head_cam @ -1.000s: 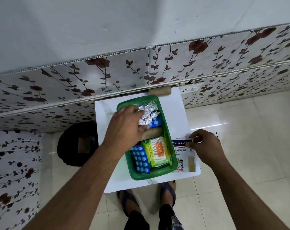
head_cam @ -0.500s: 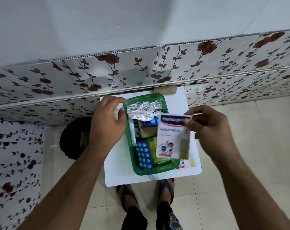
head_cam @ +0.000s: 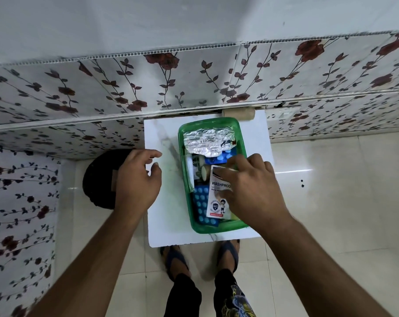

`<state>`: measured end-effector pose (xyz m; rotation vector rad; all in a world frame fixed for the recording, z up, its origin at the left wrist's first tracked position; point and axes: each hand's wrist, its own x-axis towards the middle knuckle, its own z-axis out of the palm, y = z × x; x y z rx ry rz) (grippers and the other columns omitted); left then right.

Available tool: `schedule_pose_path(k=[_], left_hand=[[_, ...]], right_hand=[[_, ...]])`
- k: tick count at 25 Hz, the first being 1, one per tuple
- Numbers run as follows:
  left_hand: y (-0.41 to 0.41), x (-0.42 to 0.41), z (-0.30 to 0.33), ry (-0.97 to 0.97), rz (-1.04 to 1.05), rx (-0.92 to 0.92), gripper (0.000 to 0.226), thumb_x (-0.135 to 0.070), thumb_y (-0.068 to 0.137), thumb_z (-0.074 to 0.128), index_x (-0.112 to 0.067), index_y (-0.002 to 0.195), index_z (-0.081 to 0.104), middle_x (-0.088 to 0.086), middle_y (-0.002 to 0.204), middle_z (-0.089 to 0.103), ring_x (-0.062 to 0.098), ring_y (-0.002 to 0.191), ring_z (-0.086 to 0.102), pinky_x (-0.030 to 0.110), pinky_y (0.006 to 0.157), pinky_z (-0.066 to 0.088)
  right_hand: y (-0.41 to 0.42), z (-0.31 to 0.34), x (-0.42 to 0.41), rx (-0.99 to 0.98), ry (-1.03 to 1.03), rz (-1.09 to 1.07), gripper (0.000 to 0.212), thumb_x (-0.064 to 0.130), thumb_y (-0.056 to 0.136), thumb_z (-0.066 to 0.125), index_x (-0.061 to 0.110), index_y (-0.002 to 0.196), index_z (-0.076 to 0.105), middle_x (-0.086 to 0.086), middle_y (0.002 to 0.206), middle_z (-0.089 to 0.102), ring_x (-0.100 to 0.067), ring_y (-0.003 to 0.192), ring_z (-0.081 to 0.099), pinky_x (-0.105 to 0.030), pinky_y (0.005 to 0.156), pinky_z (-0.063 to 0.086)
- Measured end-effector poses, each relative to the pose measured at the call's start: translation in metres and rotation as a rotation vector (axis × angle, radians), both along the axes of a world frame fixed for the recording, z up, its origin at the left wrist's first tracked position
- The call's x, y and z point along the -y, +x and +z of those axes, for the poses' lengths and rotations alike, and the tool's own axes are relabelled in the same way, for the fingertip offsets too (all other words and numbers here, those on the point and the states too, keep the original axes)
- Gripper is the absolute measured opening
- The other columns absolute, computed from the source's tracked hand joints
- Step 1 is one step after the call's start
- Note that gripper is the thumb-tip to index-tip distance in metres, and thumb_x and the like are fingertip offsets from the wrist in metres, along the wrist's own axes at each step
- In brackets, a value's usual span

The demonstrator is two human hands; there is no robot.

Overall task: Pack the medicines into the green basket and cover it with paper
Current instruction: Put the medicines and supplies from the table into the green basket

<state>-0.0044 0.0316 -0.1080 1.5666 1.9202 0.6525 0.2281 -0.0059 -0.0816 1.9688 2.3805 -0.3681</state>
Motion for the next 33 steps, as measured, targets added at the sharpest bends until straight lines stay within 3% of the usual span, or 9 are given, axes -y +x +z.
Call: schedule_pose_path(k=[3, 6, 11, 16, 20, 24, 27, 30, 33], left_hand=[[0.004, -0.003, 0.0, -0.017, -0.014, 0.006, 0.027, -0.004, 0.086, 0.058, -0.022, 0.102, 0.07, -0.007, 0.101, 0.056, 0.011, 0.092, 0.059, 0.012, 0.073, 0.04], [0.005, -0.007, -0.002, -0.025, -0.028, 0.006, 0.026, -0.004, 0.086, 0.058, -0.022, 0.101, 0.07, -0.007, 0.102, 0.057, 0.009, 0.091, 0.059, 0.017, 0.072, 0.042], [0.006, -0.018, -0.002, -0.042, 0.009, 0.049, 0.027, -0.002, 0.085, 0.056, -0.022, 0.097, 0.07, -0.005, 0.101, 0.065, -0.003, 0.082, 0.059, 0.013, 0.071, 0.043], [0.007, -0.031, -0.004, -0.102, -0.022, 0.056, 0.027, -0.003, 0.085, 0.056, -0.022, 0.099, 0.07, -0.008, 0.101, 0.067, -0.009, 0.081, 0.058, 0.001, 0.065, 0.038], [0.008, -0.033, -0.001, -0.077, -0.006, 0.061, 0.026, -0.004, 0.085, 0.057, -0.024, 0.097, 0.069, -0.009, 0.099, 0.068, -0.013, 0.082, 0.058, 0.0, 0.064, 0.037], [0.014, -0.033, 0.005, -0.056, 0.004, 0.077, 0.026, -0.003, 0.086, 0.056, -0.023, 0.097, 0.07, -0.01, 0.099, 0.068, -0.016, 0.082, 0.056, -0.002, 0.065, 0.036], [0.015, -0.032, 0.009, -0.069, 0.017, 0.09, 0.026, -0.002, 0.086, 0.056, -0.022, 0.096, 0.07, -0.008, 0.099, 0.068, -0.014, 0.081, 0.056, -0.001, 0.064, 0.037], [0.013, -0.028, 0.007, -0.073, 0.035, 0.101, 0.025, -0.002, 0.086, 0.056, -0.02, 0.097, 0.07, -0.007, 0.098, 0.069, -0.014, 0.08, 0.056, -0.001, 0.065, 0.037], [0.01, -0.017, 0.004, -0.084, 0.047, 0.121, 0.025, -0.003, 0.085, 0.056, -0.021, 0.095, 0.069, -0.006, 0.098, 0.069, -0.009, 0.079, 0.058, 0.004, 0.068, 0.041]], right_hand=[[0.004, -0.006, 0.001, 0.075, -0.019, 0.071, 0.059, 0.033, 0.062, 0.082, 0.032, 0.119, 0.067, 0.001, 0.105, 0.068, -0.032, 0.096, 0.055, -0.042, 0.077, 0.044], [0.013, -0.002, 0.0, 0.047, -0.02, 0.092, 0.061, 0.029, 0.064, 0.079, 0.032, 0.123, 0.063, 0.004, 0.109, 0.068, -0.03, 0.1, 0.054, -0.043, 0.08, 0.043], [0.034, 0.003, -0.051, -0.555, 0.078, -0.41, 0.027, 0.019, 0.084, 0.07, 0.026, 0.11, 0.071, 0.005, 0.102, 0.073, -0.02, 0.089, 0.06, -0.032, 0.077, 0.045], [0.045, -0.046, -0.124, -0.042, 0.061, -0.179, 0.042, 0.014, 0.081, 0.067, 0.021, 0.122, 0.066, -0.008, 0.119, 0.068, -0.037, 0.104, 0.061, -0.042, 0.085, 0.051], [0.043, -0.058, -0.141, 0.168, 0.067, -0.13, 0.042, 0.027, 0.085, 0.065, 0.018, 0.125, 0.061, -0.016, 0.129, 0.06, -0.041, 0.113, 0.057, -0.047, 0.091, 0.049], [0.043, -0.051, -0.143, 0.23, 0.04, -0.165, 0.037, 0.041, 0.092, 0.056, 0.016, 0.116, 0.067, -0.015, 0.118, 0.066, -0.038, 0.11, 0.058, -0.046, 0.091, 0.048], [0.046, -0.009, -0.119, -0.14, 0.11, -0.481, 0.042, 0.053, 0.092, 0.048, 0.017, 0.094, 0.069, -0.004, 0.09, 0.071, -0.03, 0.082, 0.063, -0.035, 0.072, 0.048], [0.03, 0.044, -0.079, -0.663, -0.098, -0.697, 0.031, 0.045, 0.088, 0.059, 0.016, 0.088, 0.072, 0.005, 0.077, 0.071, -0.014, 0.067, 0.062, -0.027, 0.061, 0.044], [-0.011, 0.045, -0.05, -0.622, -0.373, -0.548, 0.036, 0.043, 0.088, 0.059, 0.011, 0.083, 0.073, -0.002, 0.073, 0.073, -0.019, 0.066, 0.067, -0.031, 0.061, 0.053]])
